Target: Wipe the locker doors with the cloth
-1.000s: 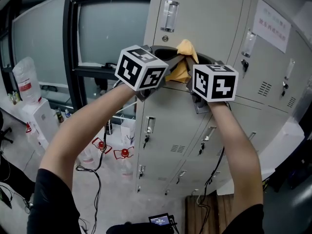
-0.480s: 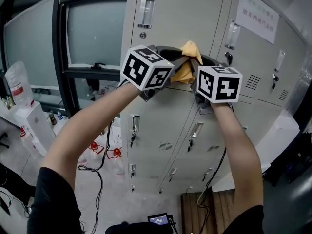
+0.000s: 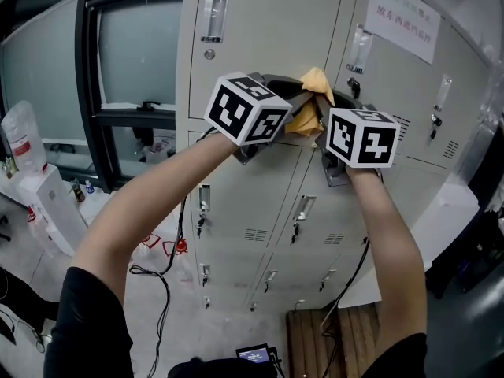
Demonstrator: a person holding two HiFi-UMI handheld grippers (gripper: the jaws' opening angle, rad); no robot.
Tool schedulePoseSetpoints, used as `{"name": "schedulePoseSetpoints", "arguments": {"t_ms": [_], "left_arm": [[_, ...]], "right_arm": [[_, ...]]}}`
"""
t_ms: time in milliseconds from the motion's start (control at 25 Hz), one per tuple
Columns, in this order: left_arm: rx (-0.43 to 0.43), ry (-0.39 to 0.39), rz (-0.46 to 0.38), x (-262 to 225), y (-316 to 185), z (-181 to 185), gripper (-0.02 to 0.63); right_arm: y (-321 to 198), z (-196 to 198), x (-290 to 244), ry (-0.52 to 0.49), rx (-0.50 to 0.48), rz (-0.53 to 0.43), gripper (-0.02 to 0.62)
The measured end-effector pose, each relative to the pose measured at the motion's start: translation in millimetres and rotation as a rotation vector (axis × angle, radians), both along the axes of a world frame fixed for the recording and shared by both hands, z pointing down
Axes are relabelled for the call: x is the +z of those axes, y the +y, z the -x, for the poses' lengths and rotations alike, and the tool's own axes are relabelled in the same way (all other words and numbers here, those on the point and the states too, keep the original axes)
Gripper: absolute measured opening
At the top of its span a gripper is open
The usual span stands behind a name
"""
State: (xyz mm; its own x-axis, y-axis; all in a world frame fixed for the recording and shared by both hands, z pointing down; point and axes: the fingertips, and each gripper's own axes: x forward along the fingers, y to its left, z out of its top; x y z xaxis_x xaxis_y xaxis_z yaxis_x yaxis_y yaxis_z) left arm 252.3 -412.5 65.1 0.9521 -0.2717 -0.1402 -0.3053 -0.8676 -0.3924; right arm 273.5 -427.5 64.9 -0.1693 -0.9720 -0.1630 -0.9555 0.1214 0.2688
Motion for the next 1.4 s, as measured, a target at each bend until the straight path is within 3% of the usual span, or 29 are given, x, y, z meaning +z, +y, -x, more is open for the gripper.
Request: {"name": "schedulePoseSetpoints", "arguments": {"t_ms": [240,440,1040,1400], "left_arm": [[0.003,0.011,0.006,1,2,-2,0.043],[0.044,0.043,0.017,1,7,15,0.043],[-0.12,0.026,0.003,26,-32,156,0.043],[-0.165,0.04,0.006,37,-48,211,0.043]], "right_arm": [[2,-1,1,-0.012,-0.006,0.002,0.061],[6,16,1,-0.057,-0.074,-0.009,0.061],[-38,159,26,-0.041,-0.239,0.021,0.061],[-53,215,37,-0.009,-0.25,0.02,0.061]]}}
